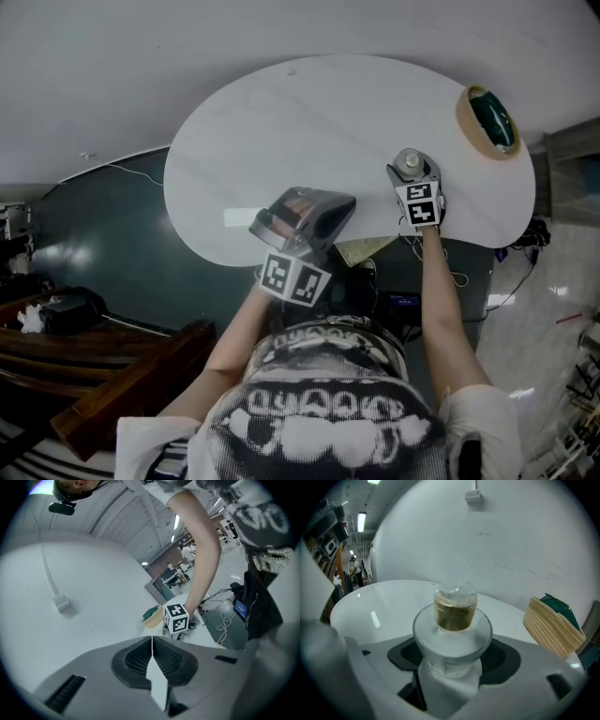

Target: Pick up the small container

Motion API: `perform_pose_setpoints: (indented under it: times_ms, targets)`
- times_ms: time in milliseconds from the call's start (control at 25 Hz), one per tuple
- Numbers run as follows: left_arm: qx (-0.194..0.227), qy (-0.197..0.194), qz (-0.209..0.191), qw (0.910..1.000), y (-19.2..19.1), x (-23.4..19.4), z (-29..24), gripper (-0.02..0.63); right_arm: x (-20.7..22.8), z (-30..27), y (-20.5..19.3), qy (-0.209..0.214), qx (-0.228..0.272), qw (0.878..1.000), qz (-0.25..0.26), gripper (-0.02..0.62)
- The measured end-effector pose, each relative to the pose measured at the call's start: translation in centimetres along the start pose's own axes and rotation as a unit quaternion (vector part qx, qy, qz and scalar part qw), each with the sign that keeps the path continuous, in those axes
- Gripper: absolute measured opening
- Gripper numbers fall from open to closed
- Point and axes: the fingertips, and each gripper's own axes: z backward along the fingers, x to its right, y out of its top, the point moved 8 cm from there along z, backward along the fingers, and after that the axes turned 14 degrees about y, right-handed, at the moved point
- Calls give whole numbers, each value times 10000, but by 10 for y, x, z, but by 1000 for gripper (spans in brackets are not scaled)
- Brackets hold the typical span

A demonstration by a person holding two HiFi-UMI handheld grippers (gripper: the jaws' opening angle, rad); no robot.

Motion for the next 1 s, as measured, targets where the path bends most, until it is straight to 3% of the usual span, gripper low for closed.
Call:
perform_pose_setpoints:
  times_ms: [600,1000]
  targets:
    - [341,-136,-20,9993,5,3,-5,6,-35,72,37,-128,623,9971,421,339]
    - [718,-343,-51,9968,14,8,-11,5,-65,121,43,-316,825,9955,351,339]
